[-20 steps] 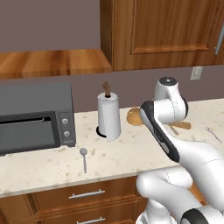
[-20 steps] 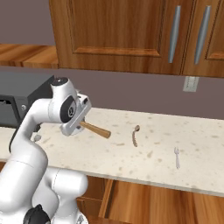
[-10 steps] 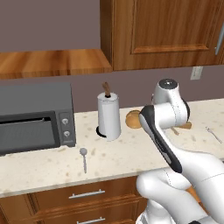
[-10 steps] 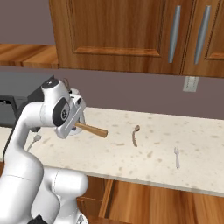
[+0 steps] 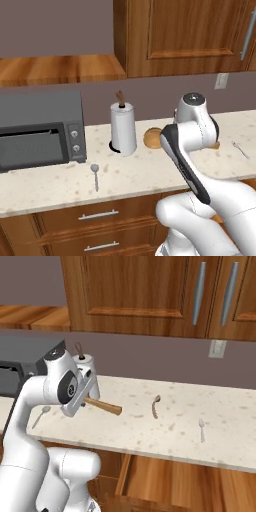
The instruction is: Organize the utensils by type. Pick up the wooden spoons from the counter and place them in the open cabinet. Then pick up the metallic utensils from the counter and place them in the open drawer.
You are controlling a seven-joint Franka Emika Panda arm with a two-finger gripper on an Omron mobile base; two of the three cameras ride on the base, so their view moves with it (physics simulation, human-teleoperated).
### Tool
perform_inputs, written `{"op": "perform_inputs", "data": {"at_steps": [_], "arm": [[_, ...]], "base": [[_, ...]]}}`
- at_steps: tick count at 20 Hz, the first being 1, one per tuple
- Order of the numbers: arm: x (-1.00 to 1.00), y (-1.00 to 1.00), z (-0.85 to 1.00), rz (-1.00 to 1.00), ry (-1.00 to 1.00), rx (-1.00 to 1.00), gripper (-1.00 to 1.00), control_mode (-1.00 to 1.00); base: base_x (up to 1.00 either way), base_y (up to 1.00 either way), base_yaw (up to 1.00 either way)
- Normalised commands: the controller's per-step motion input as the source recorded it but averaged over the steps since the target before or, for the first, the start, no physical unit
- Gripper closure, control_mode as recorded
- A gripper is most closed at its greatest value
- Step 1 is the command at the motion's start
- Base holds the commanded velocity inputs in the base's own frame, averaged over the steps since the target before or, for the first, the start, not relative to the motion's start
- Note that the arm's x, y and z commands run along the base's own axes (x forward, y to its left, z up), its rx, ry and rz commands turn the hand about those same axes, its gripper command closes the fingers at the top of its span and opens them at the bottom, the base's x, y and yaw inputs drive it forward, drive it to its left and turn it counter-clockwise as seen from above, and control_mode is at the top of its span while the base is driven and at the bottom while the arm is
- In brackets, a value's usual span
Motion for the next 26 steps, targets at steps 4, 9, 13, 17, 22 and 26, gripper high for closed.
{"op": "perform_inputs", "data": {"at_steps": [4,9,13,17,22,26], "arm": [[0.00,0.00,0.00,0.00,0.00,0.00,1.00,1.00],[0.00,0.00,0.00,0.00,0.00,0.00,1.00,1.00],[0.00,0.00,0.00,0.00,0.00,0.00,1.00,1.00],[0.00,0.00,0.00,0.00,0.00,0.00,1.00,1.00],[0.00,0.00,0.00,0.00,0.00,0.00,1.00,1.00],[0.00,0.00,0.00,0.00,0.00,0.00,1.00,1.00]], "base": [[-0.02,0.55,0.00],[-0.02,0.56,0.00],[-0.36,0.04,-0.08],[-0.50,0.00,-0.23],[-0.37,0.00,-0.34],[-0.15,-0.12,-0.52]]}}
